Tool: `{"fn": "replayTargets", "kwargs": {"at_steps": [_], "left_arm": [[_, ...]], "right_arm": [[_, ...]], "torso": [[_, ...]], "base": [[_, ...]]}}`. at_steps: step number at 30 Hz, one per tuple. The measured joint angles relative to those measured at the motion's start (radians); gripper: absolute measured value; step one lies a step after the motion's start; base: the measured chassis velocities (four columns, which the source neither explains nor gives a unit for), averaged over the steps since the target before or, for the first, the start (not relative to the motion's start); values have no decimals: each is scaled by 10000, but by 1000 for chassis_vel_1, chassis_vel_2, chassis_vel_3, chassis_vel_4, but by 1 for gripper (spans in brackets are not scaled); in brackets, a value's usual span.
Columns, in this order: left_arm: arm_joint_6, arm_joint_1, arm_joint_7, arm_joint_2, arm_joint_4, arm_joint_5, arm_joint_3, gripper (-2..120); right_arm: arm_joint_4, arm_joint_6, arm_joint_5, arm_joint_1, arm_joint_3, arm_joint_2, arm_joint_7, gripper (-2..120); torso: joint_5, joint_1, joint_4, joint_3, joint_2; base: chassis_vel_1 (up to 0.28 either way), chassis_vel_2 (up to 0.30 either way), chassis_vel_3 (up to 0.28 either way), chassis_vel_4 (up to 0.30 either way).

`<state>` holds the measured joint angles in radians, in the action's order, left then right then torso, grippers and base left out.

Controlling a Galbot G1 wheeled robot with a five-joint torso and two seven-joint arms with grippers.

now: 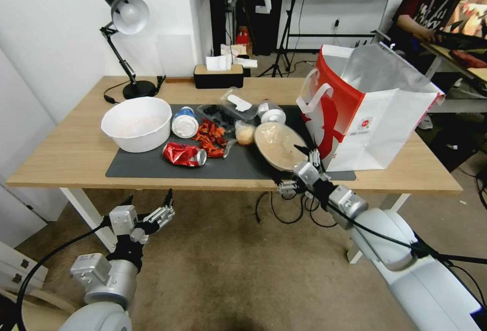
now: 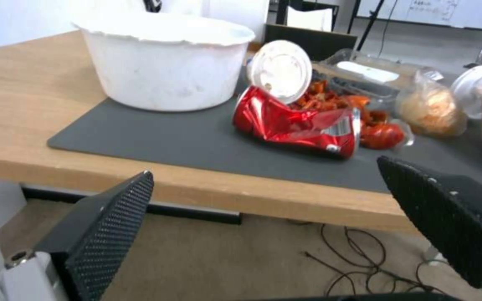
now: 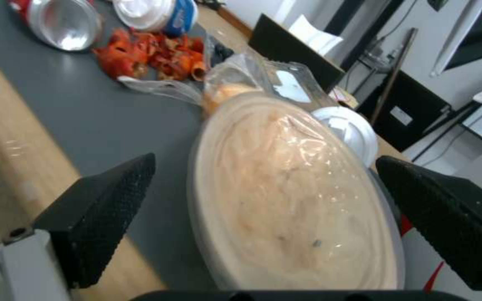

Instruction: Pick up the trash from the table and place it into the takeout bag.

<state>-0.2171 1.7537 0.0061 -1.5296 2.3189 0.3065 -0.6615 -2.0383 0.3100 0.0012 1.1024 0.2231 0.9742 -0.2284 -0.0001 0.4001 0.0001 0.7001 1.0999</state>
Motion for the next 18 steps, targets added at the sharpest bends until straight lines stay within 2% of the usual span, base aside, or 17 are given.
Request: {"fn": "replayTargets", "kwargs": {"at_steps": [13,18], "left_arm": [[59,-86,-40,-55,-199,-60,32,100],[87,-107,-45,-65,-275,-110,38,100]], "right_arm": [[433,565,-4,-796,-812,-119,-138,100],[553,605,-412,-998,-1224,-130,-153,100]], "torso": [[2,-1,-1,-1,0],[1,0,-1,-1,0]], "base": [[0,0,0,0],[0,0,0,0]]}}
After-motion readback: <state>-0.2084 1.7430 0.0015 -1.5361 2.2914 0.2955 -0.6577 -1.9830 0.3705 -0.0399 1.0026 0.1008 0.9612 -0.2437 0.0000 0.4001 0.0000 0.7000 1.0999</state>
